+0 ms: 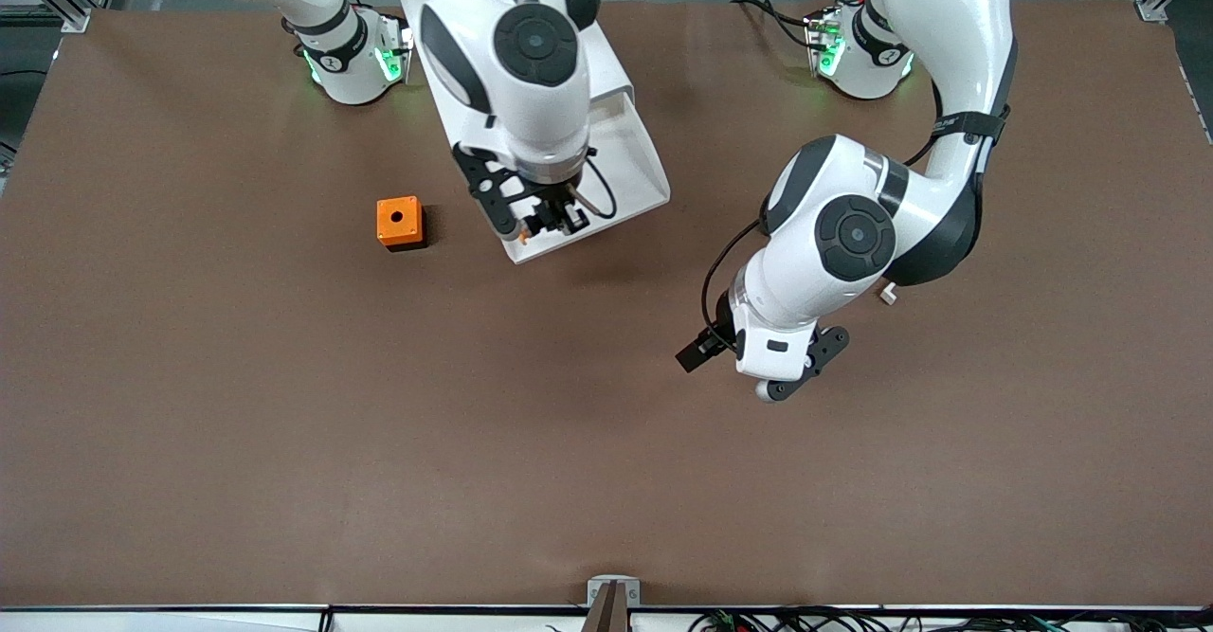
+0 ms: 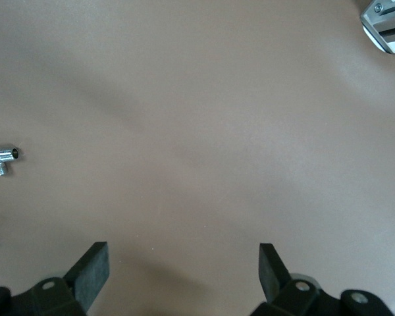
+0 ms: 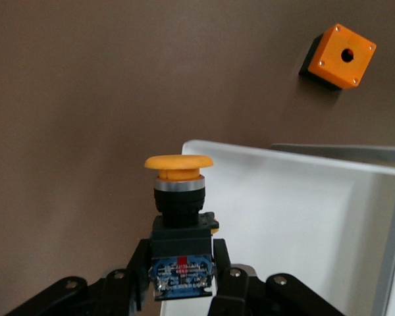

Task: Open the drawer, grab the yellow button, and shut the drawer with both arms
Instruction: 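Lift the yellow button out of the drawer with the right gripper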

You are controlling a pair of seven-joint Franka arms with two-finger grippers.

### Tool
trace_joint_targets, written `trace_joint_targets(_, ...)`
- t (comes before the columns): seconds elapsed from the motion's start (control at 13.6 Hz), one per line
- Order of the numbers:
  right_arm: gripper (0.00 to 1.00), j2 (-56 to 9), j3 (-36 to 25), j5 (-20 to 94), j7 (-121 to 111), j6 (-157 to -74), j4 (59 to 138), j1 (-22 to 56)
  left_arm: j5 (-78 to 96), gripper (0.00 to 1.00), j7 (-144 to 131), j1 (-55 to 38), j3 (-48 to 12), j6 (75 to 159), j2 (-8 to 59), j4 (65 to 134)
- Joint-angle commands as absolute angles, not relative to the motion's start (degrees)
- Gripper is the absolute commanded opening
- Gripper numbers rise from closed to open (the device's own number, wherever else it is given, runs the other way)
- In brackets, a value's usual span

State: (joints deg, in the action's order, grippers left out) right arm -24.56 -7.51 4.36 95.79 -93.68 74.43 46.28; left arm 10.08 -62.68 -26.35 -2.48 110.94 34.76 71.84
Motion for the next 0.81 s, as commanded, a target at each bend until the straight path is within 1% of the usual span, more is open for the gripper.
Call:
trace_joint_targets(0.0,0.0,-20.8,-6.8,4.4,86.9,-89.7,75.2,41.6,9.1,1.0,-63.6,-27.0,-2.7,111.4,34.3,72.2)
trace_joint_targets(0.07,0.0,-19.1,-6.8,4.3,83.4,-89.8,77.1,39.6,9.0,1.0,-63.6,-27.1,-2.8,111.4,34.3,72.2)
trace_joint_targets(0.22,0.0,-14.1,-6.8,4.1,77.5,-92.3,84.0,35.9,9.0,1.0,-63.6,-28.4,-2.9,111.4,35.0,72.3)
trace_joint_targets(0.37,0.0,-6.4,-6.9,4.1,66.2,-96.7,94.7,30.6,8.8,1.0,-63.6,-30.3,-2.8,111.4,35.2,72.6)
trace_joint_targets(0.44,0.0,-4.1,-6.9,4.0,60.4,-97.1,98.2,27.8,8.8,1.0,-63.6,-31.4,-2.8,111.4,35.3,72.7)
trace_joint_targets(0.59,0.0,-1.6,-6.9,3.5,48.7,-97.1,102.5,21.1,8.7,1.0,-63.5,-33.6,-2.8,111.4,36.3,72.7)
trace_joint_targets(0.73,0.0,-1.8,-6.9,3.5,37.5,-97.5,103.6,13.7,8.8,1.0,-63.5,-35.5,-2.8,111.4,36.8,72.8)
